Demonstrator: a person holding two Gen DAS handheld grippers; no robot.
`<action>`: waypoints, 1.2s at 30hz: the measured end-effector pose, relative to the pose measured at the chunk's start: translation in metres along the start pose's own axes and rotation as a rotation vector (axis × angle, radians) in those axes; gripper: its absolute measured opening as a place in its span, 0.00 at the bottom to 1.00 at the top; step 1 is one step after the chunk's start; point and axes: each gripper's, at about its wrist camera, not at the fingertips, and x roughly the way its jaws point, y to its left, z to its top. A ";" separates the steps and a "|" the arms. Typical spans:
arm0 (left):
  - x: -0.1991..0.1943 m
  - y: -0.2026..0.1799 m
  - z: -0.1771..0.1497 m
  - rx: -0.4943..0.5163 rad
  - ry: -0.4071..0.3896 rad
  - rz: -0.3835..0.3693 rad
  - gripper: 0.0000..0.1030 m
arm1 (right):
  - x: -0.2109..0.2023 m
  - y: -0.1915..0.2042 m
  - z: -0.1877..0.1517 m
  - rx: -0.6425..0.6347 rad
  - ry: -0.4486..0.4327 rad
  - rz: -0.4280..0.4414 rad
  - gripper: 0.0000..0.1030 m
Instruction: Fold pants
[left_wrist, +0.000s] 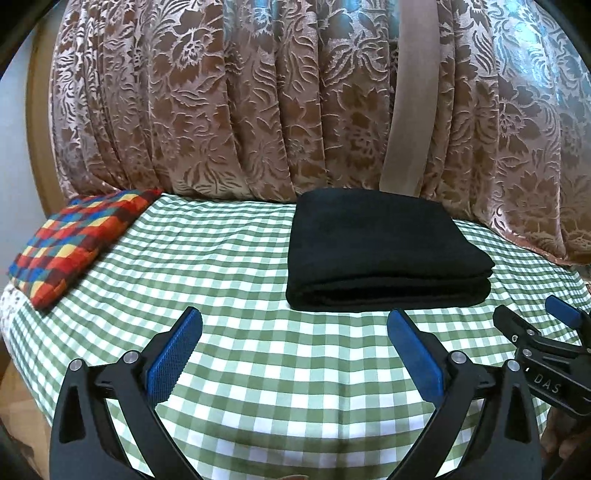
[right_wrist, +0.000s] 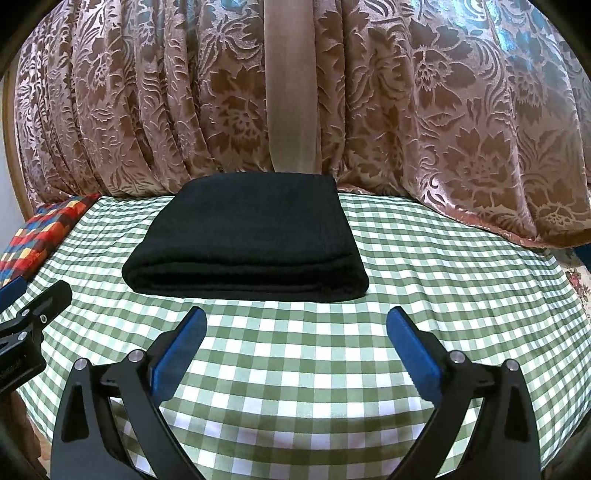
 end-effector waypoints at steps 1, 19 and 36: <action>0.000 -0.001 0.001 0.007 -0.002 -0.002 0.96 | 0.000 0.000 -0.001 0.002 0.000 0.001 0.96; -0.006 -0.007 -0.001 0.020 -0.006 -0.030 0.96 | -0.005 0.003 -0.002 -0.029 -0.007 0.002 0.96; -0.009 -0.008 -0.003 0.019 -0.010 -0.024 0.96 | -0.007 0.005 -0.006 -0.027 -0.009 0.002 0.97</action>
